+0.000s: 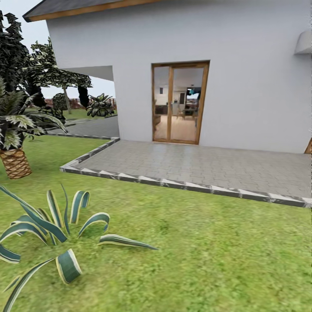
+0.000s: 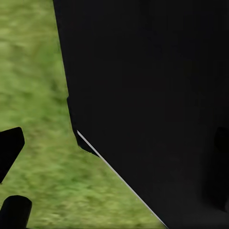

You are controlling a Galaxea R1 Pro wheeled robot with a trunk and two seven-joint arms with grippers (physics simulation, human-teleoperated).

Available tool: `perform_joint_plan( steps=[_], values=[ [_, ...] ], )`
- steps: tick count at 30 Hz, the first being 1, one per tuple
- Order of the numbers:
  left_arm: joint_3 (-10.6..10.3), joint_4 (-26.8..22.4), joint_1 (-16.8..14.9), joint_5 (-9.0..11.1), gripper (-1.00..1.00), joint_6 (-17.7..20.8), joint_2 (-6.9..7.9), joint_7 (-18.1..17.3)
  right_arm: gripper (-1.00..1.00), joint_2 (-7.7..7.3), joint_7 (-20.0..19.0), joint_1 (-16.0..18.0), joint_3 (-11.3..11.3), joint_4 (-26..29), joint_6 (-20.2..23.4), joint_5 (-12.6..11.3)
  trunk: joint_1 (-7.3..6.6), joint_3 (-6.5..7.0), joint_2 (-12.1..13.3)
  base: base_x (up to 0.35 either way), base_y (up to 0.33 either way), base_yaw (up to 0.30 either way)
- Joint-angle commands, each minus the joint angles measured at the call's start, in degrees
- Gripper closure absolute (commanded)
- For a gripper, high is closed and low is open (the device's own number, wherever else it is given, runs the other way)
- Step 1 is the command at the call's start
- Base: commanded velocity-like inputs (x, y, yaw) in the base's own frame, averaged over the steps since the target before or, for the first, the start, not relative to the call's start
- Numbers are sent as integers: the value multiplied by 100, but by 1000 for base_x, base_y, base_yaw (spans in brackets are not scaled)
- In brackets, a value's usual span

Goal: Take the three Easter eggs out of the wicker basket on the lawn in the garden, then place them on the lawn next to a single tree (choose any tree) so that all three eggs are next to the same tree and none are left in the basket.

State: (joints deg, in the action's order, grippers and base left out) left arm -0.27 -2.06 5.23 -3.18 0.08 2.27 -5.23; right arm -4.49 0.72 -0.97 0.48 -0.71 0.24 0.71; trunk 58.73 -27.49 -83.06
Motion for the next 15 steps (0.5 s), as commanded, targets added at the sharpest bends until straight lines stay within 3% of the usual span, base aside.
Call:
perform_joint_plan(
  steps=[1,15],
  values=[
    [0,-14,4,-33,-100,1,2,-13,-100,0,7,0,5,1,3,8,0,-3,-2,0,-300,0],
    [0,-14,4,-33,-100,1,2,-13,-100,0,7,0,5,1,3,8,0,-3,-2,0,-300,0]
  ],
)
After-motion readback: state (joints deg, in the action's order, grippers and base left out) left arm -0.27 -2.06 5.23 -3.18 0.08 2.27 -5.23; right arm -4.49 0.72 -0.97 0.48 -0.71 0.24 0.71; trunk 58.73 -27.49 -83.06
